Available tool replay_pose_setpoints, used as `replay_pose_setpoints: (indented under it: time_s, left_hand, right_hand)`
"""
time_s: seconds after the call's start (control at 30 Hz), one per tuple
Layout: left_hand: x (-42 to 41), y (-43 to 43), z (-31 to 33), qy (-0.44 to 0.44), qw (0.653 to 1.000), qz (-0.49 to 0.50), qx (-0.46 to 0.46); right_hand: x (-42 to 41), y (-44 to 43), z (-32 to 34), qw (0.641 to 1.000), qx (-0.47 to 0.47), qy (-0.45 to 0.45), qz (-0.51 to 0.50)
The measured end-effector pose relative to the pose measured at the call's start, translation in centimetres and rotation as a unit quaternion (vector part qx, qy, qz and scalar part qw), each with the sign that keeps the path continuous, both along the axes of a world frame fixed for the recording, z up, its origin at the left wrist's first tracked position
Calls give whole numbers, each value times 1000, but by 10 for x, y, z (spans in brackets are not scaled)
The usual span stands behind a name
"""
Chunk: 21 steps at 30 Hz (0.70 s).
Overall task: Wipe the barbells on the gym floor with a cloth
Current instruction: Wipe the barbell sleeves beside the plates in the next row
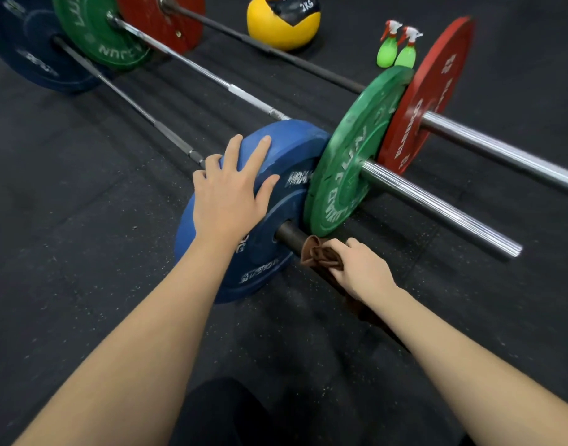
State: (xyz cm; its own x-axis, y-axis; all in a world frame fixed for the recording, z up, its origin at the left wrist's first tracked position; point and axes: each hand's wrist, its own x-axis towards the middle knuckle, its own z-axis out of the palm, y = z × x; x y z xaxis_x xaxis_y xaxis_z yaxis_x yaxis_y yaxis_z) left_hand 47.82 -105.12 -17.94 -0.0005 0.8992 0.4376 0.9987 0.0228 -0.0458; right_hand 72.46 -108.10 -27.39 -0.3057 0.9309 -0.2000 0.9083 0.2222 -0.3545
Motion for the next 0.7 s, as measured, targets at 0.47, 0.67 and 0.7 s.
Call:
replay_pose_setpoints:
  time_s: [0.47, 0.67, 0.7]
  left_hand:
    - [-10, -10, -4, -5, 1000, 7, 10]
    - [-8, -12, -3, 2, 1000, 2, 8]
    - [-8, -13, -2, 1, 1000, 1, 6]
  right_hand:
    - [-31, -5, 0, 998, 50, -25, 30]
    - [2, -26, 5, 999, 23, -38, -1]
    - [7, -30, 6, 999, 16, -42, -5]
